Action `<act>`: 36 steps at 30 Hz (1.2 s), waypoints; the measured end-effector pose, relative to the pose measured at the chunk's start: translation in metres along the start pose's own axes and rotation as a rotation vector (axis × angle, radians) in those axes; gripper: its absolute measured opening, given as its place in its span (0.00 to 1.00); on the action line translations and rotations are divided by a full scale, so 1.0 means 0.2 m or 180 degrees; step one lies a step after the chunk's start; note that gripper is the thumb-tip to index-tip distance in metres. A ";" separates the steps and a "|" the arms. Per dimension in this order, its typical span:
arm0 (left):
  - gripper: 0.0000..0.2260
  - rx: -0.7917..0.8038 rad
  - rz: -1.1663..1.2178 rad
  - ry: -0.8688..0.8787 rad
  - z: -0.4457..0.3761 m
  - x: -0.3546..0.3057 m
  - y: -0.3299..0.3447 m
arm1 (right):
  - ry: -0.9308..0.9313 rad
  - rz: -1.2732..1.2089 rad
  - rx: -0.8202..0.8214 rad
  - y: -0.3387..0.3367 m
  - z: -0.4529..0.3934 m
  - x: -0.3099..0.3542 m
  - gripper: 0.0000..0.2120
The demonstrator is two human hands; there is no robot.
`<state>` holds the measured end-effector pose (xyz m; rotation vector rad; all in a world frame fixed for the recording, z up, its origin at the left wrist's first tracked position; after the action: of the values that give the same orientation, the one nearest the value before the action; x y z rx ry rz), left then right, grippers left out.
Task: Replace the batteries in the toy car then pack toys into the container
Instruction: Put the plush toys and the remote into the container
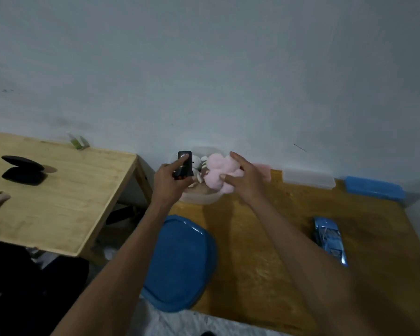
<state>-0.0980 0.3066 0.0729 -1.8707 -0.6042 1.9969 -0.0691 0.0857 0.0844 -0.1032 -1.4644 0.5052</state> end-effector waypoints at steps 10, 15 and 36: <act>0.36 0.0629 -0.0265 -0.0227 -0.39 0.32 0.05 | 0.0342 0.0452 0.0227 0.28 -0.37 -0.17 0.30; 0.42 0.1132 -0.0917 -0.0372 -0.52 0.39 0.11 | 0.0444 0.0865 0.0437 0.33 -0.45 -0.21 0.26; 0.31 0.0204 -0.0504 0.0079 -0.23 0.25 -0.03 | -0.0160 0.0390 -0.0085 0.27 -0.27 -0.07 0.24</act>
<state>-0.0565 0.3420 0.0310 -1.7505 -0.6521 1.8675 -0.0312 0.1413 0.0441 -0.2037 -1.5203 0.5915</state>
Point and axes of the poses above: each hand's wrist, its own z-axis away from the middle knuckle, its own y-axis out of the palm, x = y × z, the point moved 2 cm from there along -z, towards the middle knuckle, and after that the axes turned 12 degrees about x, right-handed, at the moved point
